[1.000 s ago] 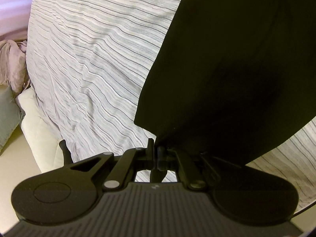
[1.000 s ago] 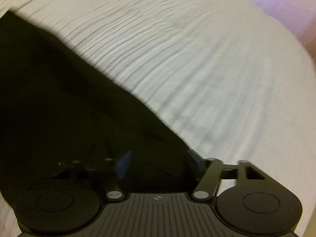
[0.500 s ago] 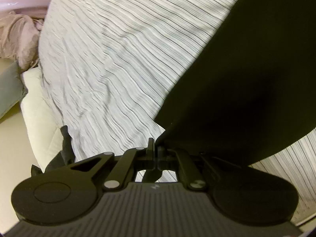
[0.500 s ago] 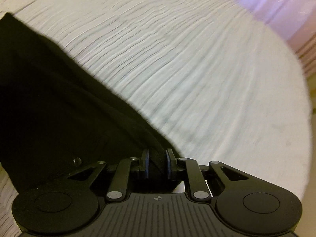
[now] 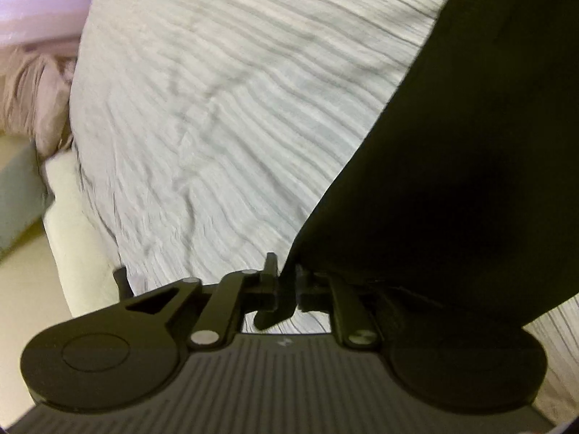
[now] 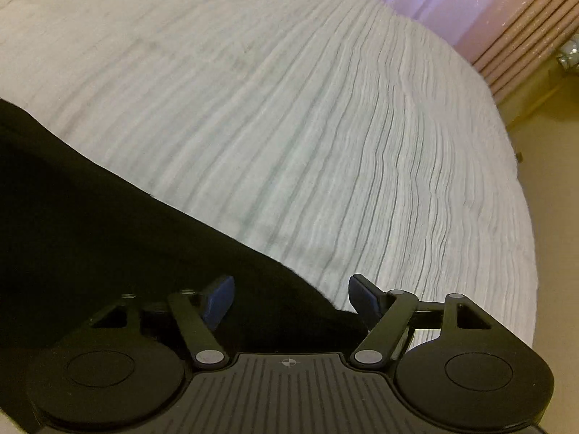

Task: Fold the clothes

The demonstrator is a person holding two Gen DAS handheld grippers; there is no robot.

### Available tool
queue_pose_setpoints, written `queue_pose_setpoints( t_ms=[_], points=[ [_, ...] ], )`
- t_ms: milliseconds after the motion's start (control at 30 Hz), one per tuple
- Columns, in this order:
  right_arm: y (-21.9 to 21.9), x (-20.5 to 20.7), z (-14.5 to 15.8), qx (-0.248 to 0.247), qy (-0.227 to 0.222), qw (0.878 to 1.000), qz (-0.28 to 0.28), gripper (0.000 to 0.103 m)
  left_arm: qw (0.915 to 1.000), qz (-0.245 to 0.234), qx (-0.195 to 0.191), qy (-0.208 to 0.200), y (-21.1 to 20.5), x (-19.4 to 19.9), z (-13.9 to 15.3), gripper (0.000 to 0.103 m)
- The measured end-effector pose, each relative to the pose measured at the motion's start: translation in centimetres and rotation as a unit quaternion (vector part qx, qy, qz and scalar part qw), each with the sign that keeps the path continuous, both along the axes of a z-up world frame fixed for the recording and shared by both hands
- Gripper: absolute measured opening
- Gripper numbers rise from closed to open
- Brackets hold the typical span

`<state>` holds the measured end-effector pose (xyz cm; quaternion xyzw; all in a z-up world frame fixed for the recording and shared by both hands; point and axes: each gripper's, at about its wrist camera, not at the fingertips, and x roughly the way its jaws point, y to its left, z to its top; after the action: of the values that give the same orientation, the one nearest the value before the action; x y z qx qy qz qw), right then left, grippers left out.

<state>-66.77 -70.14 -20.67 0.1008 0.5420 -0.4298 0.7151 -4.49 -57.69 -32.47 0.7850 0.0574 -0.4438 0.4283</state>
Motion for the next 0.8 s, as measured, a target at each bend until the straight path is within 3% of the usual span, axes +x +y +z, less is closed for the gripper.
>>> queue_pose_setpoints(
  t_ms=[67, 300, 400, 500, 567, 667, 800],
  points=[
    [1.9, 0.5, 1.4, -0.001, -0.025, 1.000, 0.001, 0.073, 0.9996, 0.018, -0.022, 0.005, 0.3, 1.3, 1.4, 0.028],
    [9.4, 4.4, 4.0, 0.029, -0.104, 0.994, 0.031, 0.073, 0.9948, 0.079, -0.058, -0.028, 3.5, 6.0, 6.4, 0.029],
    [12.1, 6.5, 4.1, 0.054, -0.129, 0.989, 0.054, 0.073, 0.9935, 0.091, -0.064, -0.024, 6.5, 6.6, 7.7, 0.031],
    [14.6, 8.5, 3.7, 0.076, -0.150, 0.983, 0.068, 0.073, 0.9939, 0.091, -0.062, 0.006, 9.9, 5.7, 7.6, 0.032],
    [15.7, 10.2, 3.4, 0.094, -0.166, 0.979, 0.074, 0.073, 0.9968, 0.056, -0.053, 0.023, 12.3, 4.4, 6.9, 0.033],
    [17.5, 12.9, 3.2, 0.103, -0.171, 0.977, 0.081, 0.073, 0.9988, -0.032, -0.033, 0.016, 15.4, 2.7, 3.7, 0.033],
    [19.2, 16.0, 3.0, 0.110, -0.186, 0.975, 0.055, 0.073, 0.9896, -0.141, -0.027, 0.001, 18.2, 2.2, -1.0, 0.033]
  ],
)
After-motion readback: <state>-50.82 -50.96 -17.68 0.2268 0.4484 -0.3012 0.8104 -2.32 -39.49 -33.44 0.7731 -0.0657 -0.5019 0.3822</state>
